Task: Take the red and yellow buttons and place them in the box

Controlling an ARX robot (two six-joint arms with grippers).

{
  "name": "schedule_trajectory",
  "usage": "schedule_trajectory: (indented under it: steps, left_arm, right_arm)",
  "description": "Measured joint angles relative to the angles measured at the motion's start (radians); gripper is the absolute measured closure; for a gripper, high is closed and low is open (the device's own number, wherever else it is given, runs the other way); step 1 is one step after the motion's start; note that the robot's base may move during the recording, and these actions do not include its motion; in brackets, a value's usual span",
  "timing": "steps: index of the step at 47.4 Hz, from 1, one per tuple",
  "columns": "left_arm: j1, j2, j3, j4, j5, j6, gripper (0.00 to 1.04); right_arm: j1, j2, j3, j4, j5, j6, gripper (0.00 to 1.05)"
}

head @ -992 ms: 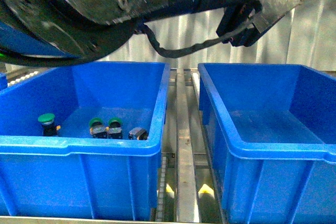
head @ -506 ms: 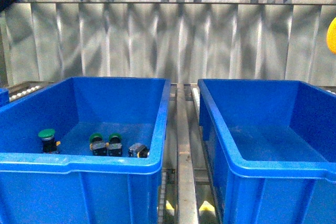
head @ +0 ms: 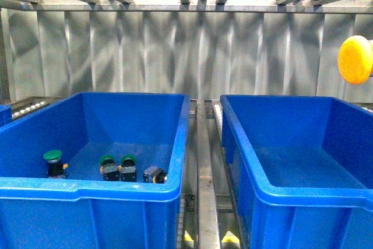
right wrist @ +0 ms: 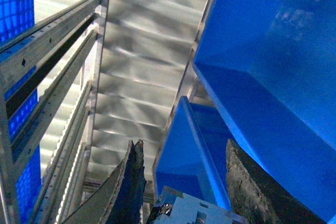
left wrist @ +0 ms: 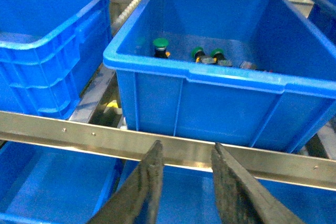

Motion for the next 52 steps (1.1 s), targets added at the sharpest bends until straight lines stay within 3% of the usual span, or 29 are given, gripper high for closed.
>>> schedule_trajectory:
  steps: [5,30,52]
  left_arm:
    - [0.007,-0.079,-0.105,0.028,0.014,0.016,1.03]
    - [0.008,-0.119,-0.145,0.034,0.014,0.025,1.02]
    - [0.008,-0.119,-0.145,0.034,0.014,0.025,0.28]
  right_arm:
    - [0.012,-0.006,-0.003,0.0,0.032,-0.014,0.68]
    - [0.039,-0.01,-0.012,-0.003,0.047,-0.042,0.68]
    - [0.06,-0.012,-0.017,0.02,0.085,-0.078,0.68]
